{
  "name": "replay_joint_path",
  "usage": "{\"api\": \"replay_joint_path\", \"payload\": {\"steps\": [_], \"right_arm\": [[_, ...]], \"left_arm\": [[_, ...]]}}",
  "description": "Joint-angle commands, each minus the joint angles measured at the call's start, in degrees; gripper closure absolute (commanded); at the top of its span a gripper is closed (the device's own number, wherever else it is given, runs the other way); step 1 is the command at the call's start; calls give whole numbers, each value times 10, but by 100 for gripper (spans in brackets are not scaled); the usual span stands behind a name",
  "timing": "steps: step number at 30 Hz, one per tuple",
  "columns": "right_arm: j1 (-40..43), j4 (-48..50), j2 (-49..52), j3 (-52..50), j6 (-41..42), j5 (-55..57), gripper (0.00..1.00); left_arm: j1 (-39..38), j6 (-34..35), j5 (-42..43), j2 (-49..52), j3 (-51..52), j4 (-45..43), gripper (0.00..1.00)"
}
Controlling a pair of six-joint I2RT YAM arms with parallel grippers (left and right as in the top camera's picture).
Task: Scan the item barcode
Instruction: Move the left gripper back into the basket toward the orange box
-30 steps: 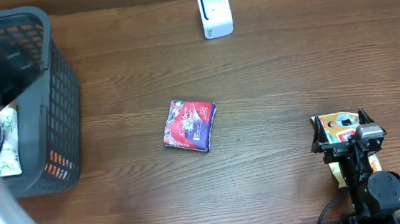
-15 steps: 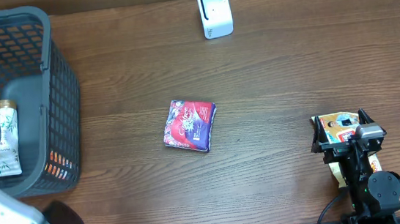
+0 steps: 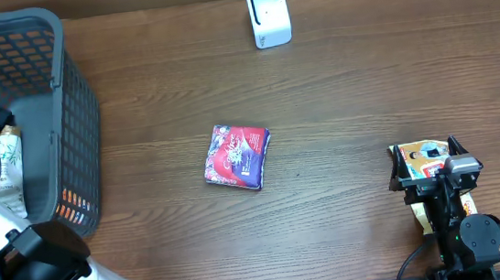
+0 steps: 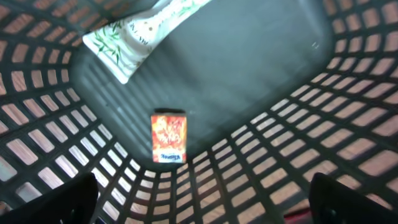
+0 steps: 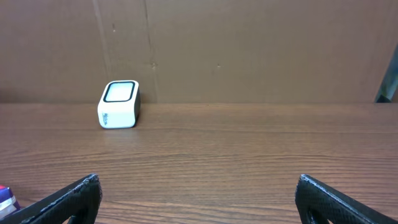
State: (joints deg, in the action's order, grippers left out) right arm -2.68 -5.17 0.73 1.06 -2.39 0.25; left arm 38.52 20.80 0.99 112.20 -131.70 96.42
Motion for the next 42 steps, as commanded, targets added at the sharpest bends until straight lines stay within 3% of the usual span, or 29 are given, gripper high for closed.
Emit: {"api": "replay_joint_path", "payload": {"steps": [1, 14, 21, 35, 37, 42], "right_arm": [[-3, 4, -6, -6, -2, 1, 0], [-3, 4, -6, -6, -3, 1, 0], [-3, 4, -6, -6, -3, 1, 0], [-3, 4, -6, -6, -3, 1, 0], [-3, 4, -6, -6, -3, 1, 0], [-3, 4, -6, -6, -3, 1, 0]], "left_arm": [[-3, 3, -31, 8, 47, -12, 0], [-9, 2, -21, 8, 262, -121, 0], [-7, -2, 5, 8, 371, -199, 11], [-7, 0, 5, 8, 523, -345, 16], [-7, 0, 3, 8, 535, -357, 23], [-7, 0, 3, 8, 535, -366, 65]]}}
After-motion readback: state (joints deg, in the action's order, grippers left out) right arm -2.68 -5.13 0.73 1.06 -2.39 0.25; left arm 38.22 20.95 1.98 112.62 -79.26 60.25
